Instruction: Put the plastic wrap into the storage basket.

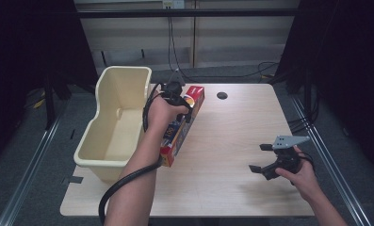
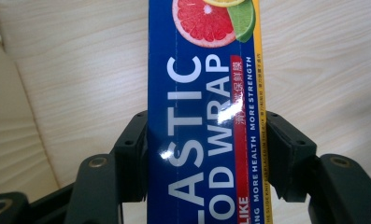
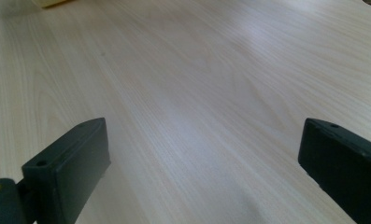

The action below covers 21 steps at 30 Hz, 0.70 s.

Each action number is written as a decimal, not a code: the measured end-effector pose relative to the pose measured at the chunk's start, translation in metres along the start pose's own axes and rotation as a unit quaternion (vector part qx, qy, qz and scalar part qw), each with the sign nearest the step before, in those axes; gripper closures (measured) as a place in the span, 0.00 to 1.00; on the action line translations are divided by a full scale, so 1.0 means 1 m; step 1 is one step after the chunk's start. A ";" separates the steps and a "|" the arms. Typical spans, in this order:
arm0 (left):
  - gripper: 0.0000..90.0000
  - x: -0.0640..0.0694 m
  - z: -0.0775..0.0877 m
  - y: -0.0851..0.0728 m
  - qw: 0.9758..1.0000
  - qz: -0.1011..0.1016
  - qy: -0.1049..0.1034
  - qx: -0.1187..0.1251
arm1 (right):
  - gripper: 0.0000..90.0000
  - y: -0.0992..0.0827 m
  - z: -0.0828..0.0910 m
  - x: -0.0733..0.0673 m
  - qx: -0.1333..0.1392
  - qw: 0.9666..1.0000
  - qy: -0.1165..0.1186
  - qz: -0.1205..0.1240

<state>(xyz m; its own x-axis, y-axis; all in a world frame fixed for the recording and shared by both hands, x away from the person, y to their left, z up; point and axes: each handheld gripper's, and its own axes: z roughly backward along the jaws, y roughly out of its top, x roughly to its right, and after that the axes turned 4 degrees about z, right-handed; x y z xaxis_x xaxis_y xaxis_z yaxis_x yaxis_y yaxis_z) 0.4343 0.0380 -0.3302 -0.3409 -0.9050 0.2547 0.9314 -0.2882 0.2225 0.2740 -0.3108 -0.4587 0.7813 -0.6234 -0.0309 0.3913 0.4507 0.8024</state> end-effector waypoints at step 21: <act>0.46 -0.014 0.045 -0.007 1.000 0.017 0.008 0.002 | 0.02 0.000 0.000 0.000 -0.002 1.000 0.010 0.002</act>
<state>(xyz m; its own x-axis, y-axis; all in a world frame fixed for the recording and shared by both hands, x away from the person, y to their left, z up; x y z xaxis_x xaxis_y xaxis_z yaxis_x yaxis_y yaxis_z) 0.4273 0.0673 -0.2926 -0.3070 -0.9189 0.2478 0.9418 -0.2558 0.2180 0.2736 -0.3107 -0.4591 0.7919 -0.6093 -0.0398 0.3909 0.4558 0.7996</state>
